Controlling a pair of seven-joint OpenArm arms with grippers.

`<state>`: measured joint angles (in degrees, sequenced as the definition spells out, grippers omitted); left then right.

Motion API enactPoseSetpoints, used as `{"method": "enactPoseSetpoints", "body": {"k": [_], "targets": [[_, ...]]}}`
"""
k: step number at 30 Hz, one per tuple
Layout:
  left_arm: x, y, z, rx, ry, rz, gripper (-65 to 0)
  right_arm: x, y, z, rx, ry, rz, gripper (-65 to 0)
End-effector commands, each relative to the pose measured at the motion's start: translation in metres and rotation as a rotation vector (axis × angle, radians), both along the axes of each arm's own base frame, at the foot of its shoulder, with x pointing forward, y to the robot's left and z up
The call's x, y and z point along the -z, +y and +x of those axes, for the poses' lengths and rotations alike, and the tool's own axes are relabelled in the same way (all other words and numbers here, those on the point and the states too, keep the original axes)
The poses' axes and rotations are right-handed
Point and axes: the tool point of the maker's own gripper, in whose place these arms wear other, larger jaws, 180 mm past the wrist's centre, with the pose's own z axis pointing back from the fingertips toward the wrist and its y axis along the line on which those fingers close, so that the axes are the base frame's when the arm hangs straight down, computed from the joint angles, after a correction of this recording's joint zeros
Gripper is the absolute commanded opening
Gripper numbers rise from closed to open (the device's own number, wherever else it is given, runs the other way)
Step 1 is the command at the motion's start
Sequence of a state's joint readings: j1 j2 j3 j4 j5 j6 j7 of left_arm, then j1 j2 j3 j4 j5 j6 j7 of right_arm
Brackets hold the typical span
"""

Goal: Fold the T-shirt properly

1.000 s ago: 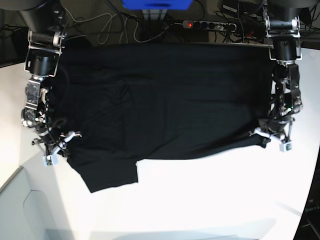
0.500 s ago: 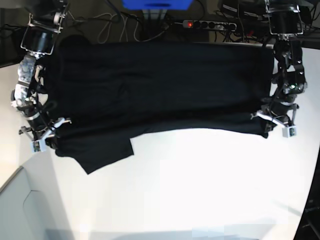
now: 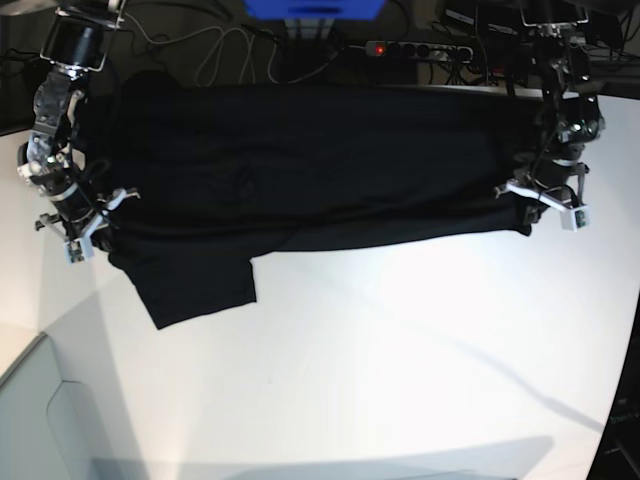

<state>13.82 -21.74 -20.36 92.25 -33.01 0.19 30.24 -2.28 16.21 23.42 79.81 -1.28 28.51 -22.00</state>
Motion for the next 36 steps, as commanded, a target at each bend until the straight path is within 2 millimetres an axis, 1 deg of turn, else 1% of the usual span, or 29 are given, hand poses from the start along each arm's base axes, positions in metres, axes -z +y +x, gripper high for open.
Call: {"method": "enactPoseSetpoints", "body": {"k": [1,4,5,7,11,13,15,18,21,22,23,27,29,30,31,35,36], "targets": [[-0.010,0.004,0.004,0.002,-0.035,0.020,-65.0,-0.016,-0.003,0.008,-0.018,-0.054,-0.003,-64.9],[-0.007,0.004,0.000,0.002,-0.024,0.018,-65.0,-0.015,-0.002,0.007,-0.021,-0.049,-0.006,-64.3],[-0.006,0.004,-0.001,0.003,-0.015,0.017,-65.0,-0.014,-0.005,0.006,-0.021,-0.042,-0.015,-62.2],[-0.002,0.003,-0.004,0.007,0.024,0.003,-65.0,-0.010,-0.009,0.003,-0.018,-0.005,-0.030,-55.4],[0.003,-0.001,-0.008,0.021,0.074,-0.009,-65.0,-0.009,-0.011,0.002,-0.012,0.016,-0.038,-37.3],[0.002,-0.002,-0.008,0.023,0.075,-0.010,-65.0,-0.009,-0.011,0.001,-0.011,0.016,-0.038,-30.9],[0.002,-0.002,-0.008,0.024,0.075,-0.010,-65.0,-0.008,-0.011,0.001,-0.011,0.017,-0.038,-27.3],[0.002,-0.002,-0.008,0.024,0.075,-0.012,-65.0,-0.008,-0.010,0.000,-0.017,0.018,-0.037,-27.3],[0.003,-0.002,-0.009,0.019,0.076,-0.012,-65.0,-0.008,-0.005,0.000,-0.051,0.023,-0.034,-27.3],[0.003,-0.002,-0.009,0.018,0.076,-0.012,-63.6,-0.008,-0.004,0.000,-0.058,0.024,-0.033,-27.3],[0.003,-0.001,-0.009,0.016,0.076,-0.012,-60.0,-0.008,-0.004,0.000,-0.060,0.023,-0.033,-27.3],[0.003,-0.001,-0.009,0.015,0.078,-0.011,-39.7,-0.009,-0.004,0.001,-0.059,0.021,-0.034,-27.3],[0.003,-0.001,-0.009,0.015,0.078,-0.011,-32.2,-0.010,-0.004,0.002,-0.060,0.019,-0.036,-27.3],[0.002,-0.001,-0.009,0.015,0.075,-0.010,-29.9,-0.015,-0.003,0.003,-0.065,0.007,-0.042,-27.2],[0.002,-0.001,-0.009,0.015,0.073,-0.010,-29.6,-0.020,-0.002,0.005,-0.070,-0.008,-0.050,-27.2],[0.000,-0.001,-0.006,0.014,0.062,-0.010,-31.5,-0.041,0.003,0.012,-0.090,-0.063,-0.076,-27.1],[-0.004,-0.001,-0.001,0.014,0.050,-0.009,-31.5,-0.045,0.004,0.013,-0.093,-0.072,-0.081,-27.1]]}}
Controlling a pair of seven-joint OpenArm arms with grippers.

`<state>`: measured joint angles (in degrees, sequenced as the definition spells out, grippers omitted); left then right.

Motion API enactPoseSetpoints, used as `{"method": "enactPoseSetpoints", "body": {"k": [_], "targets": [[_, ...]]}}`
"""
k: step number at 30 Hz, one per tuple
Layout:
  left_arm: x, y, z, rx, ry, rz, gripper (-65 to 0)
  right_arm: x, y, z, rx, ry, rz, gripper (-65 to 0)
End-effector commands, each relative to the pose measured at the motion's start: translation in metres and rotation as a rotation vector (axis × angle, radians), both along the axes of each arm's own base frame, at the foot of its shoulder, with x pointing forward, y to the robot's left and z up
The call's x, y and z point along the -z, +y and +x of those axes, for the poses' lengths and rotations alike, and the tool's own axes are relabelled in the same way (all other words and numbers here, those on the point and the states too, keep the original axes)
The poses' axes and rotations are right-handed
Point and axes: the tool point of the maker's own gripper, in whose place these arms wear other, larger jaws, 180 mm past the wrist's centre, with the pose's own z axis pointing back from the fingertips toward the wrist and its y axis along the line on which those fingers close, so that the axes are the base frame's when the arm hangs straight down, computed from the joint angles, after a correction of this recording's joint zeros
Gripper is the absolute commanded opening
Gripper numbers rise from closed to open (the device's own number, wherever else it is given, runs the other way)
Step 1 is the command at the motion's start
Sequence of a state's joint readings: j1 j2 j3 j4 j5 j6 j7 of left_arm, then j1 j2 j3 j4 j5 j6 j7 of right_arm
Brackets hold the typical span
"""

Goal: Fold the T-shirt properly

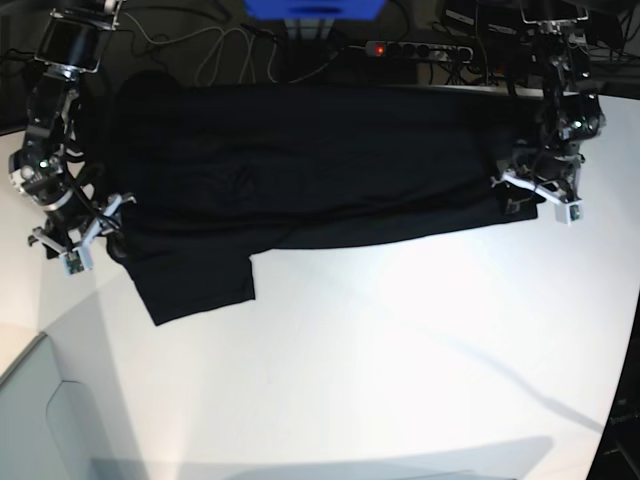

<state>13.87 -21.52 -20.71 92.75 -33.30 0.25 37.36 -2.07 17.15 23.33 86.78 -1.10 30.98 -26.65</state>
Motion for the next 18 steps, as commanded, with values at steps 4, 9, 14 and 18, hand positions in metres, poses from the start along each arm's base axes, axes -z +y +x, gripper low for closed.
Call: {"method": "enactPoseSetpoints", "body": {"k": [4,9,14,18], "targets": [[-0.021,0.007,0.019,-0.006,-0.075,0.021,-31.6,-0.020,-0.003,0.012,-0.018,-0.036,-0.024,-27.1],[-0.024,0.001,0.030,-0.014,-0.100,-0.001,-31.6,-0.020,-0.004,0.014,-0.016,-0.030,-0.026,-27.1],[-0.011,-0.001,0.031,-0.036,-0.076,-0.033,-31.6,-0.024,-0.004,0.020,-0.016,-0.044,-0.027,-27.1],[-0.002,0.002,0.030,-0.054,-0.055,-0.045,-35.9,-0.025,-0.003,0.020,-0.017,-0.045,-0.027,-27.1]]}}
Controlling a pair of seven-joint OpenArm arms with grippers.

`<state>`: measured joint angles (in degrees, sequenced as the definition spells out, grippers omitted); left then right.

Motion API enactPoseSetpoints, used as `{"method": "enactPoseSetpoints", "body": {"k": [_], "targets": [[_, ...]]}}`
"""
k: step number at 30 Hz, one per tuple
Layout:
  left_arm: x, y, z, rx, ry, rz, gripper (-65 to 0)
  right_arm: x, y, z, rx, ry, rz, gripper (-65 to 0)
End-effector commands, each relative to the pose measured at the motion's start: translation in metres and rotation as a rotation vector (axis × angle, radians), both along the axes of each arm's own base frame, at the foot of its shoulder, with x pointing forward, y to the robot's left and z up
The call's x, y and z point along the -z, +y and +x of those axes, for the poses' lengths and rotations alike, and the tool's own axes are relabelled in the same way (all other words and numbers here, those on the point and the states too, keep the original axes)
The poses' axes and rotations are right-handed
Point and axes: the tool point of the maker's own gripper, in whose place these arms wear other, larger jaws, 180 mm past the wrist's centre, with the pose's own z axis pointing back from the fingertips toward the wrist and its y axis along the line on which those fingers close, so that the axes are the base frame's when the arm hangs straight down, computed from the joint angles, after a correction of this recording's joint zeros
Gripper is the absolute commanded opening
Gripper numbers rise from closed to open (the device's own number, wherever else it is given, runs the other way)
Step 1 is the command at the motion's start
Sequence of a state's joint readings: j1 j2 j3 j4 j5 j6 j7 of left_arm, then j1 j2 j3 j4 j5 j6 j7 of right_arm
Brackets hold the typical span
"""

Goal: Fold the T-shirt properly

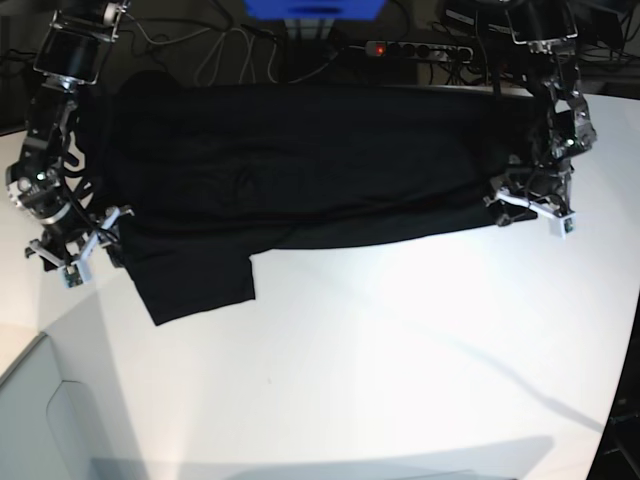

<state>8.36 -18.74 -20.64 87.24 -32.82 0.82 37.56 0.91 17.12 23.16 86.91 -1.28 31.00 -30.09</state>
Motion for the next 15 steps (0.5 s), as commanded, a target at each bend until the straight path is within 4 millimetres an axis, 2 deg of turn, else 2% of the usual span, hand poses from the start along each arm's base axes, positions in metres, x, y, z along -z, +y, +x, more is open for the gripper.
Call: {"method": "enactPoseSetpoints", "body": {"k": [1,8,15], "targets": [[-0.0146,0.0056,0.0098,0.004,-0.050,0.020,-37.6,-0.0161,-0.0010,0.0077,-0.026,-0.049,-0.008,-27.1],[-0.0161,0.0050,0.0101,0.006,-0.054,0.022,-50.3,-0.0206,-0.0005,0.0123,-0.026,-0.063,-0.006,-27.1],[-0.0161,0.0050,0.0101,0.006,-0.054,0.022,-55.5,-0.0206,-0.0005,0.0123,-0.026,-0.063,-0.006,-27.1]]}}
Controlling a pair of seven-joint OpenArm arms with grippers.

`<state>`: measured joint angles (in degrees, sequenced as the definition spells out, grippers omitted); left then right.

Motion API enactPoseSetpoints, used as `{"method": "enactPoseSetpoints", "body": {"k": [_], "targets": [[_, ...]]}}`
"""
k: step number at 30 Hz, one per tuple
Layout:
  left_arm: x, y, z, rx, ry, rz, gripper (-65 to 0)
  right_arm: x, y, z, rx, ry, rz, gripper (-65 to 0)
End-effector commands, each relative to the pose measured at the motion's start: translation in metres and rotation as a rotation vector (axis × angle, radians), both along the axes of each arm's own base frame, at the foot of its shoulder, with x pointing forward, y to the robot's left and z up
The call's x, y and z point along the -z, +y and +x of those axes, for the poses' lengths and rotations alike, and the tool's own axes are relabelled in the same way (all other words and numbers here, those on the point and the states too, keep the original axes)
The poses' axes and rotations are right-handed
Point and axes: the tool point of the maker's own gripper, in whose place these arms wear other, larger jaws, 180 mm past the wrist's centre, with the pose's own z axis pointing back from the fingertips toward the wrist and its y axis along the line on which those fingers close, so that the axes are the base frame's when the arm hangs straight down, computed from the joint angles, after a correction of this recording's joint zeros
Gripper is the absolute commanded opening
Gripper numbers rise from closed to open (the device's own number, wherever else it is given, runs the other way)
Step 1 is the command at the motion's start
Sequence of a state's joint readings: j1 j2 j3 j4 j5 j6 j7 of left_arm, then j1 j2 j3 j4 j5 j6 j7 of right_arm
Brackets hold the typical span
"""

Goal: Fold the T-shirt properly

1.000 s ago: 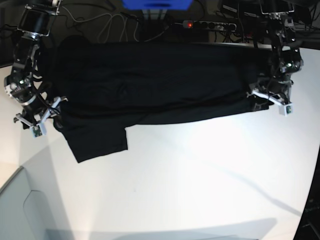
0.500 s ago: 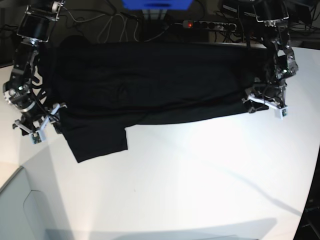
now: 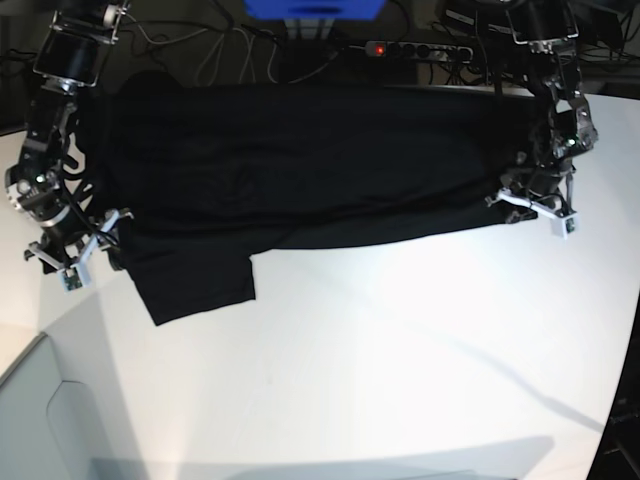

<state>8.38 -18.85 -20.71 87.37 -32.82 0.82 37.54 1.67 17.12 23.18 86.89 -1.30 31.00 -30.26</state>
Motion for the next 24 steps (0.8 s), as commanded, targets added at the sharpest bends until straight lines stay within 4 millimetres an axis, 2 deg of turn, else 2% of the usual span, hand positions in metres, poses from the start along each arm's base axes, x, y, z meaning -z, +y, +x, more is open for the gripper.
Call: {"method": "enactPoseSetpoints", "body": {"k": [1,3,4,7,9,12,14,24], "targets": [[-0.015,0.004,0.010,0.006,-0.051,0.019,-57.3,-0.017,0.000,0.008,-0.026,-0.052,-0.007,-27.0],[-0.015,0.004,0.010,0.006,-0.051,0.019,-64.2,-0.017,-0.001,0.009,-0.023,-0.054,-0.007,-26.8],[-0.015,0.004,0.010,0.005,-0.051,0.019,-65.0,-0.017,-0.001,0.009,-0.023,-0.054,-0.007,-26.7],[-0.015,0.004,0.010,0.005,-0.051,0.019,-65.0,-0.013,0.006,0.015,-0.036,-0.043,0.008,-26.6],[-0.015,0.004,0.010,0.005,-0.052,0.019,-65.0,0.003,0.014,0.021,-0.058,0.001,0.030,-26.6],[-0.015,0.004,0.009,0.005,-0.051,0.019,-65.0,0.024,0.014,0.028,-0.047,0.059,0.067,-26.6],[-0.015,0.004,0.009,0.005,-0.049,0.019,-65.0,0.030,0.012,0.035,-0.031,0.078,0.091,-26.6],[-0.010,0.005,0.003,0.004,-0.033,0.021,-65.0,0.039,0.007,0.067,0.016,0.113,0.174,-26.6]]}}
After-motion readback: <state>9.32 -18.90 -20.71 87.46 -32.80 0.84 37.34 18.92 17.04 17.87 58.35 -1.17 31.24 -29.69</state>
